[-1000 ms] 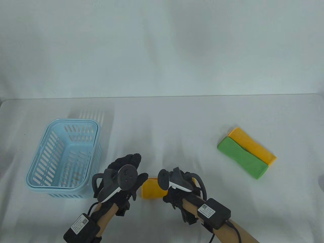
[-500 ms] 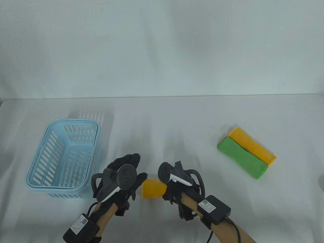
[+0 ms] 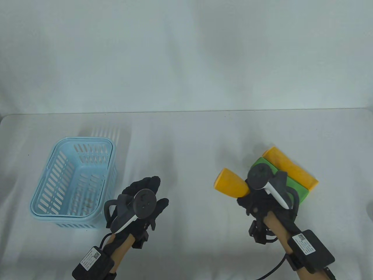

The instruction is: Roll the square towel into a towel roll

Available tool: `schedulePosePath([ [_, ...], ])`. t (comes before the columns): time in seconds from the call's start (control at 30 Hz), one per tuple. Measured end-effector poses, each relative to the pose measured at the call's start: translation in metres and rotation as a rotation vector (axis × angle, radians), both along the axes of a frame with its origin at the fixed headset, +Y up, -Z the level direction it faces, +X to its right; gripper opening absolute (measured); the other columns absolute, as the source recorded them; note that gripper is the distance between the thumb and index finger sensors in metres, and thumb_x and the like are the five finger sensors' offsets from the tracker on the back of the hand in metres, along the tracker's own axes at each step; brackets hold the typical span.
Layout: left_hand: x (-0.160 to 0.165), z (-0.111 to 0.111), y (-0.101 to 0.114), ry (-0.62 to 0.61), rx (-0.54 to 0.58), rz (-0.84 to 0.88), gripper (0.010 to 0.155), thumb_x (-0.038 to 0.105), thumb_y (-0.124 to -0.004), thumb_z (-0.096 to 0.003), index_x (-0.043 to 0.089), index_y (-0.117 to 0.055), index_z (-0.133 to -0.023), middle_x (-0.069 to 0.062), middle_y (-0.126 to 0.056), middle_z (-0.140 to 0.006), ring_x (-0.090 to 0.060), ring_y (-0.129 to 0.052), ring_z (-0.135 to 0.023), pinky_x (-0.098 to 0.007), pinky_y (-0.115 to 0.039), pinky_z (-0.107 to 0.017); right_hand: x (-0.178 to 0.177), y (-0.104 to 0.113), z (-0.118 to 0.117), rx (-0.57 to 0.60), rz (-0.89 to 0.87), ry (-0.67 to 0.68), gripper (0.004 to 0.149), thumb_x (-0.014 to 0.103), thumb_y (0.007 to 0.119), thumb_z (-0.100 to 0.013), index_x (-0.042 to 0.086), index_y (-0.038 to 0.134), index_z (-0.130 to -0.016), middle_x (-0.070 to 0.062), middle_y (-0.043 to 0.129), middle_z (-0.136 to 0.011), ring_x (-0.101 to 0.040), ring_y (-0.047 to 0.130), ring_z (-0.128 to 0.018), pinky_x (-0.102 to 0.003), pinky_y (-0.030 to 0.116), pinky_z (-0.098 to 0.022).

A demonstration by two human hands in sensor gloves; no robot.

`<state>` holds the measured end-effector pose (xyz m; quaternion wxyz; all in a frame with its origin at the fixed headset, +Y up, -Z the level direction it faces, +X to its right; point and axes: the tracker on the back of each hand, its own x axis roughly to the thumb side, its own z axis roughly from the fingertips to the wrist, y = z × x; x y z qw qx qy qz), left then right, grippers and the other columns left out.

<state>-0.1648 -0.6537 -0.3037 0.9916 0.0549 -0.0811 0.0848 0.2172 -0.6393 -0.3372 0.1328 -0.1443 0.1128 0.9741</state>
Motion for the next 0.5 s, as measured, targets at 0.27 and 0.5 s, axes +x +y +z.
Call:
schedulePosePath([
  [0.27,0.003,-0.001,-0.002,-0.001,-0.010,-0.012,0.080,0.063,-0.074,-0.0334,0.030,-0.061,-0.104,0.000,-0.072,-0.106,-0.031,-0.081,-0.095,-0.056,-0.067,-0.070,0.054,-0.059,-0.027,-0.024,0.091,-0.214,0.068,0.049,0.092,-0.026,0.028,0.067,-0.085,0.003,0.065,-0.092,-0.029,0.065,-0.086,-0.057,0.051,-0.071],
  [0.5,0.004,0.000,-0.002,-0.002,-0.018,-0.018,0.079,0.063,-0.074,-0.0334,0.030,-0.061,-0.104,0.000,-0.072,-0.106,-0.032,-0.082,-0.095,-0.056,-0.067,-0.070,0.031,-0.089,-0.044,0.031,0.265,-0.189,0.067,0.050,0.091,-0.025,0.029,0.067,-0.085,0.003,0.065,-0.091,-0.028,0.066,-0.085,-0.057,0.051,-0.072],
])
